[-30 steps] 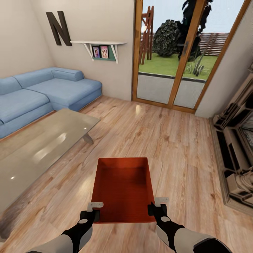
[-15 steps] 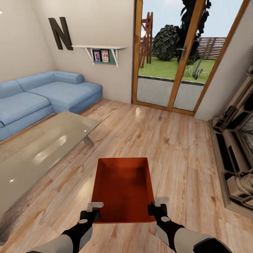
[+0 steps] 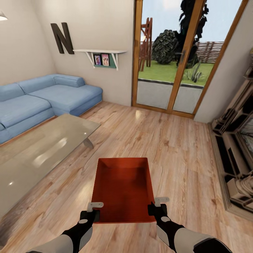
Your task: Move the two storage containers from the living room to the garage. In the garage, place one container on the floor and stack the other container on top of it (either order is fine).
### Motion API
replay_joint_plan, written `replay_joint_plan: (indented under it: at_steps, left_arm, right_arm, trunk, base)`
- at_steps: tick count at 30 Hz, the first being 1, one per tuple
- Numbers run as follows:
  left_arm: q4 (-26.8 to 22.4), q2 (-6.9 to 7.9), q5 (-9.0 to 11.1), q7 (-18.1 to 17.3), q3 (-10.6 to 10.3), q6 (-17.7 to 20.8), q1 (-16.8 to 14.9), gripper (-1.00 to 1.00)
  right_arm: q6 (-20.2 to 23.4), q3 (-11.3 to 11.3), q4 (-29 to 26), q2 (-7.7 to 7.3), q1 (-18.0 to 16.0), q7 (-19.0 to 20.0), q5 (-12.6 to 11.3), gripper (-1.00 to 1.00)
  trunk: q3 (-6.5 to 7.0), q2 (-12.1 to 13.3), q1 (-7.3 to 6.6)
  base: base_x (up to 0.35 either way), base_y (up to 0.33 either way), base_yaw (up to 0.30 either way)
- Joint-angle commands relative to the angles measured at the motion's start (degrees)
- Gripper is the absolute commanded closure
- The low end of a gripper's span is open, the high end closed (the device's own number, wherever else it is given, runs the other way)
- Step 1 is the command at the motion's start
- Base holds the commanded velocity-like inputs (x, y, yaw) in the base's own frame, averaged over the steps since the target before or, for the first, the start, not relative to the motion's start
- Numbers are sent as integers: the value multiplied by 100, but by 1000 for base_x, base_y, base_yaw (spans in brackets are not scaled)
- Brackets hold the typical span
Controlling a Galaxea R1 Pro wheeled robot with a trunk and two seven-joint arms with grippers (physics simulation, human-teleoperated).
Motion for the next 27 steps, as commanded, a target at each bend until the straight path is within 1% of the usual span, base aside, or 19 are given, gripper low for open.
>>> replay_joint_plan:
  at_steps: [1, 27]
  left_arm:
    - [15, 0, 64, 65, 78, -32, -2, 100]
    - [15, 0, 66, 65, 78, -32, -2, 100]
  right_arm:
    - [-4, -248, -7, 37, -7, -11, 46, 100]
    - [-4, -248, -7, 37, -7, -11, 46, 100]
  trunk:
    - [5, -3, 0]
    - [243, -3, 0]
  base:
    - [0, 0, 0]
    - [0, 0, 0]
